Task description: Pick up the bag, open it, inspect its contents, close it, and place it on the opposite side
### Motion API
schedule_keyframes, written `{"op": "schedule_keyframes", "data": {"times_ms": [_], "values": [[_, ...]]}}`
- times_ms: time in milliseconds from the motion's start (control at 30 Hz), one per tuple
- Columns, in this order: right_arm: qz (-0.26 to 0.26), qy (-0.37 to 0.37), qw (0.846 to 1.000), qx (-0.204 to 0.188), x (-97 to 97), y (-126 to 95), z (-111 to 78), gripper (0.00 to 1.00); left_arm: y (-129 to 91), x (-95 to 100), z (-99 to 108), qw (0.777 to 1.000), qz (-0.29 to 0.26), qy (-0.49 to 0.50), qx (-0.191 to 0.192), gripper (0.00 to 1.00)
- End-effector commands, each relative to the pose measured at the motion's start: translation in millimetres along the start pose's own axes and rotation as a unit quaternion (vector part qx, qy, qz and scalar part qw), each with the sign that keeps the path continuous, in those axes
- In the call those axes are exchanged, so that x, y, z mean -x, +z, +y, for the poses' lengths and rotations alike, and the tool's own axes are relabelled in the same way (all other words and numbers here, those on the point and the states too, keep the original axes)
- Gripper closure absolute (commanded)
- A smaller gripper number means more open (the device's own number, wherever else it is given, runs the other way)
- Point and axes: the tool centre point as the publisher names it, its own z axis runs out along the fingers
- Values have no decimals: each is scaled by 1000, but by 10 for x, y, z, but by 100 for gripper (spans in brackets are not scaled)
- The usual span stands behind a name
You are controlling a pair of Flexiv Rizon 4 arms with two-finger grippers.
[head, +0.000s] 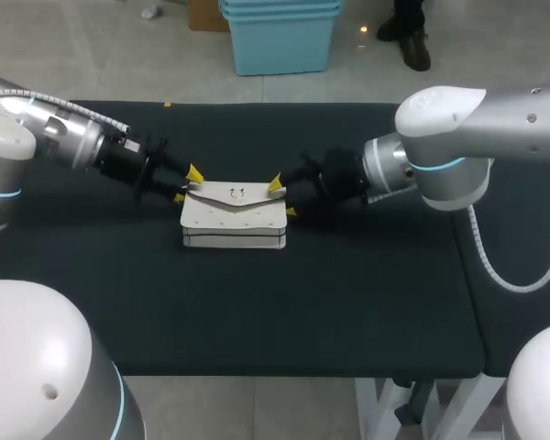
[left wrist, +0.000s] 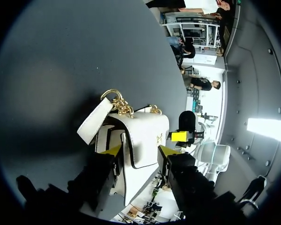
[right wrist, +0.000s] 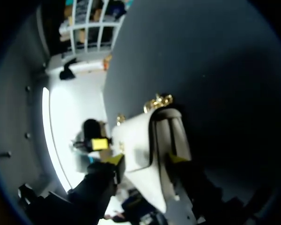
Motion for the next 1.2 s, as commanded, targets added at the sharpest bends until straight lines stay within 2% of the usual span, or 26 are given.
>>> {"op": "schedule_keyframes", "data": {"times_ms": [33,200,367,567,800,867,933,967,1000,1033,1067,1200], "values": [[3,1,1000,4,-14,-14,-18,49,3,-12,106,999,3,1,-36,55],[10,1,1000,6,-40,-6,-35,45,87,40,56,999,0,-5,-39,56],[16,12,1000,5,16,60,-30,45,123,104,-14,999,7,-12,-35,57],[18,34,999,4,129,161,-15,47,157,176,-88,999,12,-20,-33,58],[27,37,999,9,103,154,-14,53,151,185,-124,999,17,-21,-36,64],[30,37,999,14,79,132,-11,56,145,158,-117,999,19,-15,-38,67],[33,34,999,19,47,113,-13,62,134,126,-109,999,20,-9,-40,75],[33,33,999,22,29,105,-18,67,132,108,-107,999,19,-5,-41,78],[32,32,999,28,13,97,-19,76,132,93,-105,999,19,-1,-41,86],[29,31,998,35,1,89,-20,93,135,74,-104,999,17,3,-41,95],[28,28,999,37,-9,85,-23,100,136,58,-105,999,16,6,-41,100],[28,26,999,38,-27,81,-38,100,134,7,-127,999,11,13,-43,100]]}}
